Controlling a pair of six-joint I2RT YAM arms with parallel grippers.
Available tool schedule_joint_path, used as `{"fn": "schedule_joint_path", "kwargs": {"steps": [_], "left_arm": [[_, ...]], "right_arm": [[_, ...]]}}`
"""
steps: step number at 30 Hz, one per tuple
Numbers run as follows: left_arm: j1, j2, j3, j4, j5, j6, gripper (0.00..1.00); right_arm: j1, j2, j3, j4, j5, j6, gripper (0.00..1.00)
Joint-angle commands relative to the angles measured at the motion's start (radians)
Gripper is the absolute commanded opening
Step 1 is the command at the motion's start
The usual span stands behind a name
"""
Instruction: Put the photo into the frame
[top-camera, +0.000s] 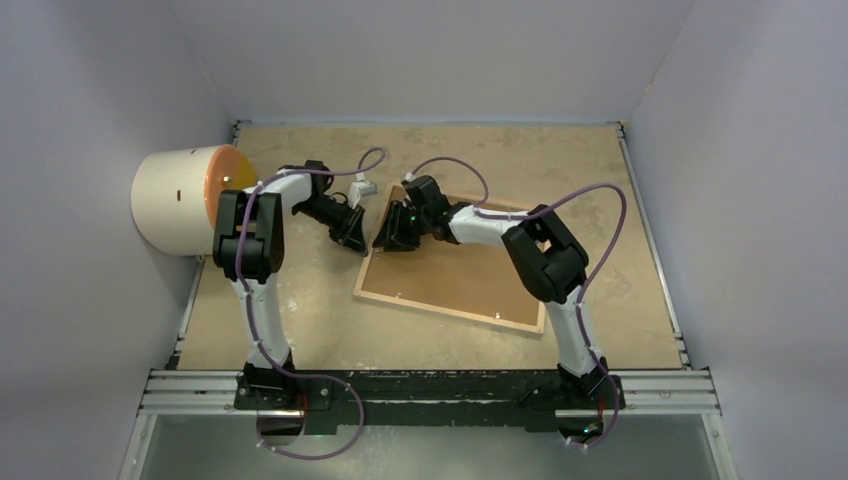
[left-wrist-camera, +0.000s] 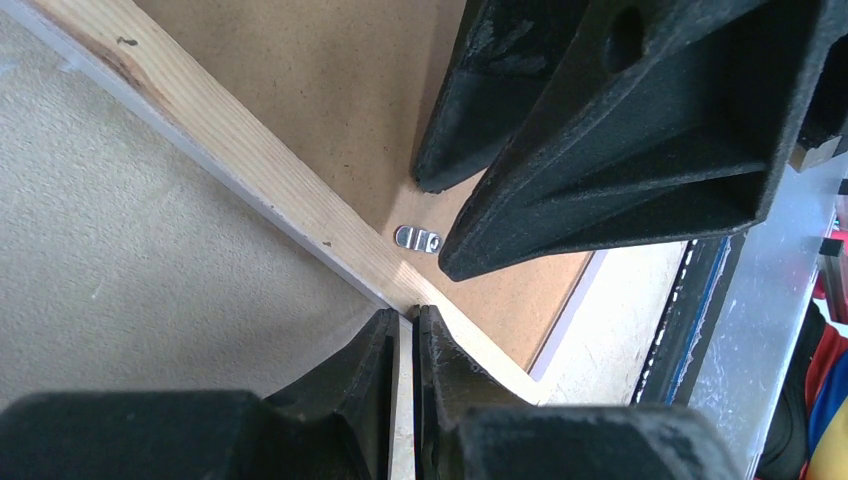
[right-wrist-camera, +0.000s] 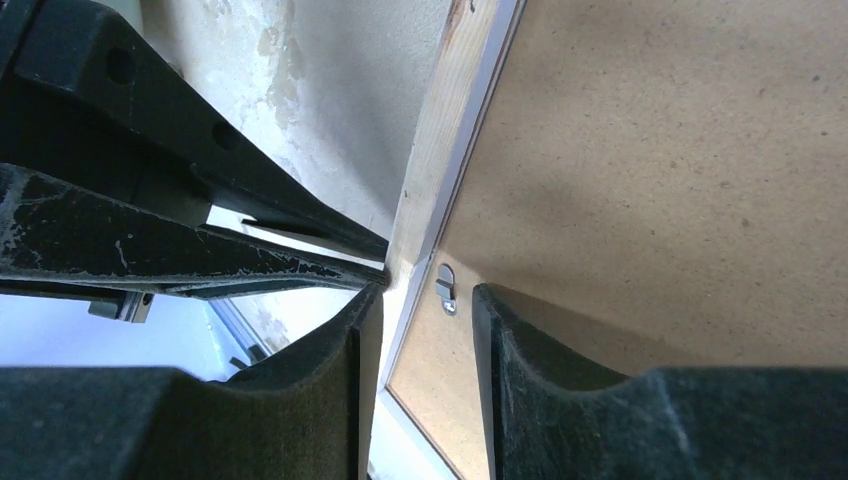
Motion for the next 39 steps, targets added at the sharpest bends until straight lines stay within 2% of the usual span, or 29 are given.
{"fn": "schedule_joint_path", "kwargs": {"steps": [1, 25, 35, 39], "left_arm": [[-0.008, 0.002, -0.028, 0.051, -0.044, 0.041, 0.05], [-0.008, -0.002, -0.037, 0.059, -0.057, 0.046, 0.00], [-0.008, -0.011, -0.037, 0.054, -0.061, 0.048, 0.00], [-0.006, -0.023, -0.032, 0.044, -0.074, 0.055, 0.00]], "right_arm": [[0.013, 0.022, 0.035, 0.024, -0.051, 0.026, 0.40], [0.024, 0.070, 0.039, 0.090, -0.139, 0.082, 0.37], [0.016, 0.054, 0.060, 0.046, -0.153, 0.080, 0.37], [-0.030, 0.009, 0.069, 0.010, -0.122, 0.055, 0.42]]}}
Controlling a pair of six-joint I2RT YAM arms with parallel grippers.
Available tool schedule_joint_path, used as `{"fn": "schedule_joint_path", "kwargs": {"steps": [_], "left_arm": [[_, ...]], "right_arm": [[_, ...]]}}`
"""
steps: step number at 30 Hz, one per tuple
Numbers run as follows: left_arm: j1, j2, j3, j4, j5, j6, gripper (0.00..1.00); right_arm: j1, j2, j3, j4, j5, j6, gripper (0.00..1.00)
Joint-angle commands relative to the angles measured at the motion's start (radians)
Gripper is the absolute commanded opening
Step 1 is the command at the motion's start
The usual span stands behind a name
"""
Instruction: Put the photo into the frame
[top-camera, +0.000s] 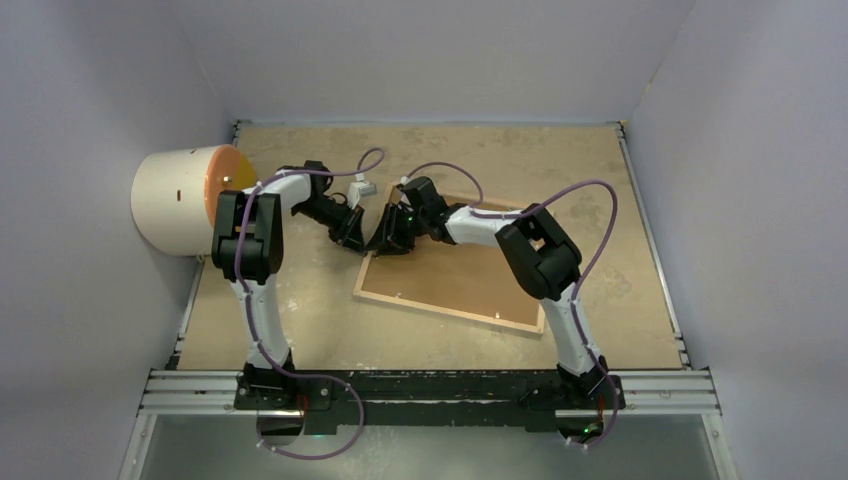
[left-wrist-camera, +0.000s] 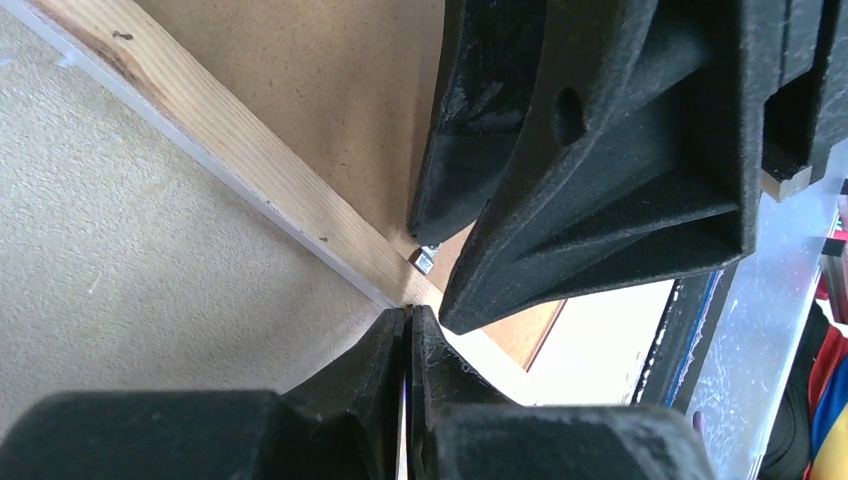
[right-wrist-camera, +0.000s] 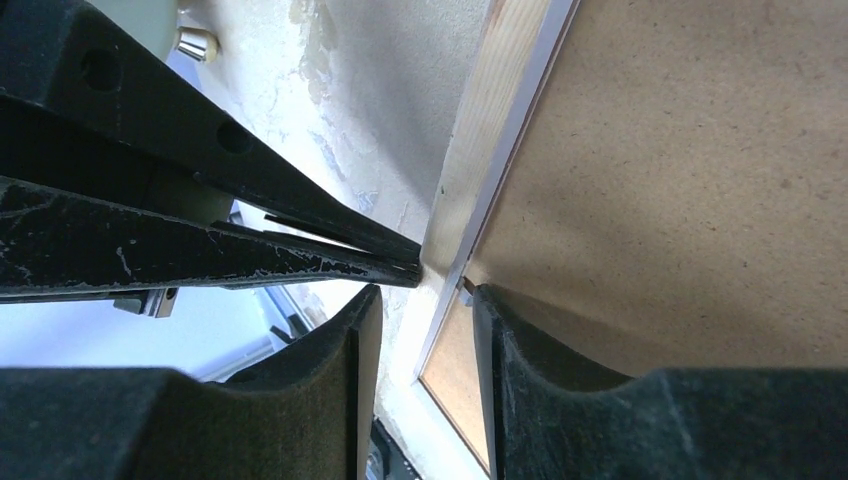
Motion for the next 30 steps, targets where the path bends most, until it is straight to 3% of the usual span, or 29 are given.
{"fn": "schedule_joint_path", "kwargs": {"steps": [1, 5, 13, 26, 30], "left_arm": [[-0.008, -0.017, -0.018, 0.038, -0.079, 0.056, 0.00], [-0.003, -0.024, -0.003, 0.029, -0.077, 0.056, 0.00], [-0.005, -0.025, -0.030, 0.038, -0.073, 0.064, 0.00], [-0.009, -0.044, -0.073, 0.041, -0.101, 0.104, 0.00], [-0.008, -0.061, -0.066, 0.016, -0.122, 0.137, 0.01]], "right_arm": [[-0.050, -0.066, 0.038, -0.045, 0.013, -0.024, 0.45], [-0.136, -0.126, 0.008, -0.093, 0.078, -0.063, 0.53], [-0.225, -0.129, 0.058, -0.248, 0.263, -0.181, 0.53], [-0.243, 0.024, 0.236, -0.302, 0.265, -0.194, 0.49], [-0.260, -0.036, 0.213, -0.317, 0.265, -0.209, 0.51]]}}
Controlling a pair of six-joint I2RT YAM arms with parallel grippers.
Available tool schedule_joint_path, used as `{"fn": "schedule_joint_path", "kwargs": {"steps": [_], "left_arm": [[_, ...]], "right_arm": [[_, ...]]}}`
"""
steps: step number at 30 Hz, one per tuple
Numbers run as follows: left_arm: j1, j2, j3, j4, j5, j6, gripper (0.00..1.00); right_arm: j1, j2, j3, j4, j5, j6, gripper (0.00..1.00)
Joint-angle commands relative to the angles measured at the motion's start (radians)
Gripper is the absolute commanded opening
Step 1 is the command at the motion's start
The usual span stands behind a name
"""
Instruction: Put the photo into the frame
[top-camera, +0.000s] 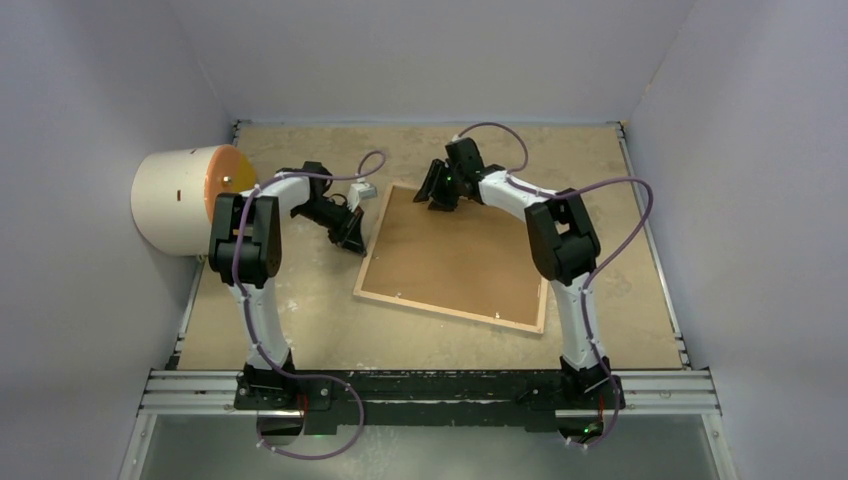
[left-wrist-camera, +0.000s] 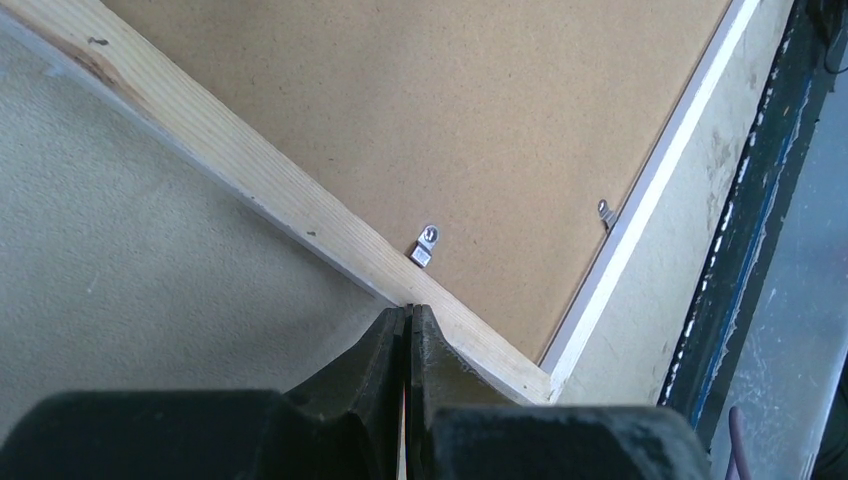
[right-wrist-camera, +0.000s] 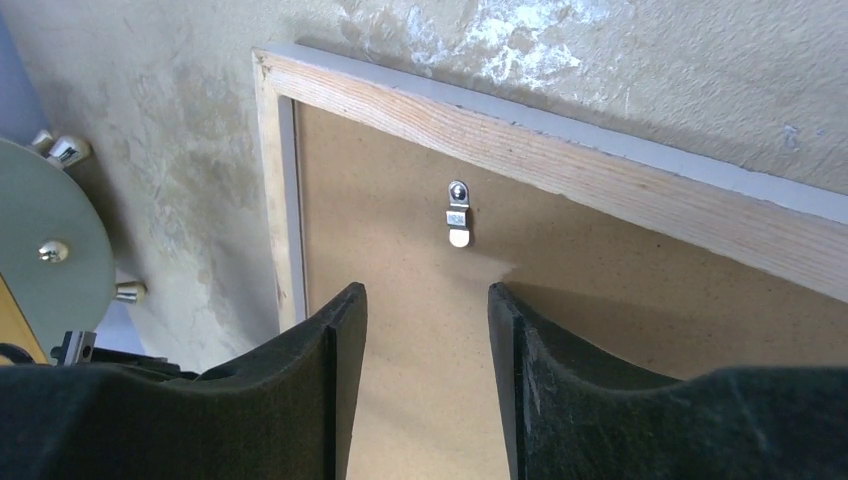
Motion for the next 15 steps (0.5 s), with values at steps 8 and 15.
{"fn": "schedule_joint_path", "kwargs": {"steps": [8, 15], "left_arm": [[0.004, -0.100, 0.006, -0.014, -0.258, 0.139, 0.27], [-0.051, -0.140, -0.118, 0.065, -0.342, 0.146, 0.30]], "right_arm": [[-0.260, -0.461, -0.374, -0.056, 0.113, 0.003, 0.83], [-0.482, -0.716, -0.669, -0.056, 0.284, -0.013, 0.91]]}}
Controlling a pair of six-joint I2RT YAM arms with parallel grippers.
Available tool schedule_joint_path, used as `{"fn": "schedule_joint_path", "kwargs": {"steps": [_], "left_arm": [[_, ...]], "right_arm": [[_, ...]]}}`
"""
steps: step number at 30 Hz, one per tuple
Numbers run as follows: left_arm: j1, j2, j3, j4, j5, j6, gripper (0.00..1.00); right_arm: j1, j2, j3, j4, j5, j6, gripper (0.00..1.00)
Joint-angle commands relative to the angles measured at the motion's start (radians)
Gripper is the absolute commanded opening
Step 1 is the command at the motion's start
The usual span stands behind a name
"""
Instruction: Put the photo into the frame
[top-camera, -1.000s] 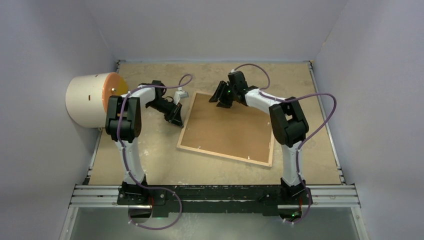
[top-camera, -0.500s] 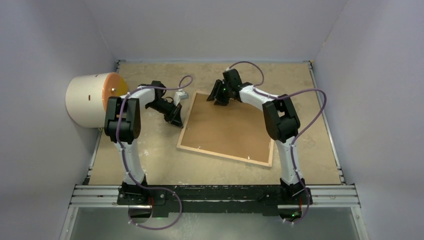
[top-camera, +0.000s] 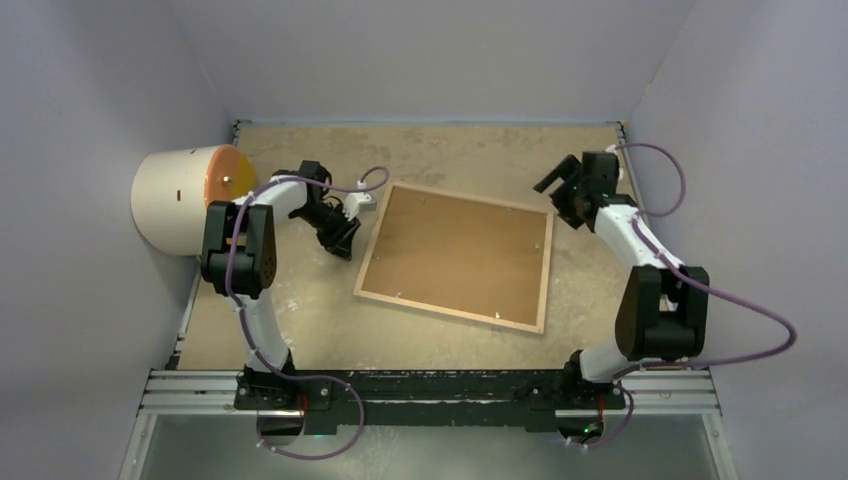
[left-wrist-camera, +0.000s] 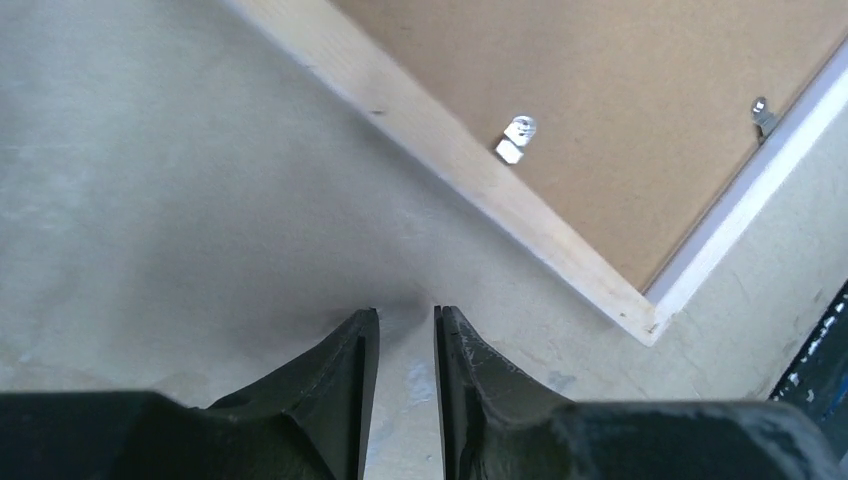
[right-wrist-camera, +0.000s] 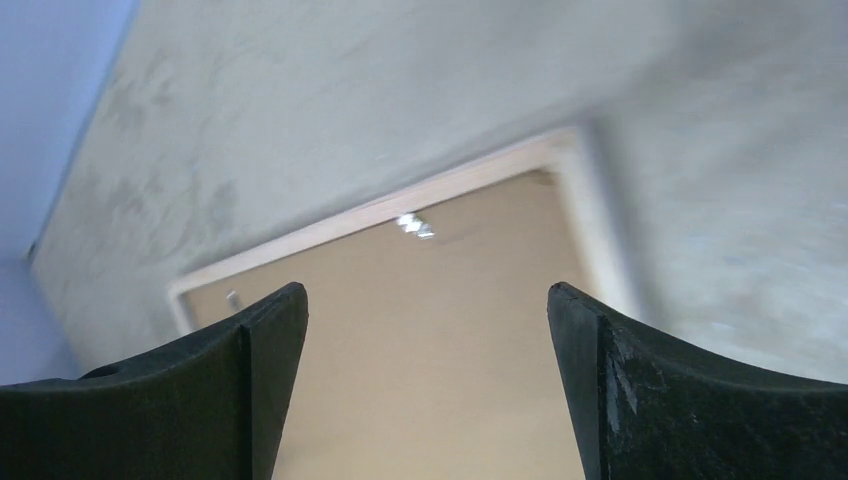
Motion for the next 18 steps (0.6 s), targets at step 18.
{"fn": "schedule_joint_path", "kwargs": {"steps": [18], "left_arm": [[-0.284, -0.135, -0.235, 0.011, -0.043, 0.092, 0.30]], "right_arm": [[0.051, 0.319, 0.103, 0.083, -0.178, -0.028, 0.86]]}}
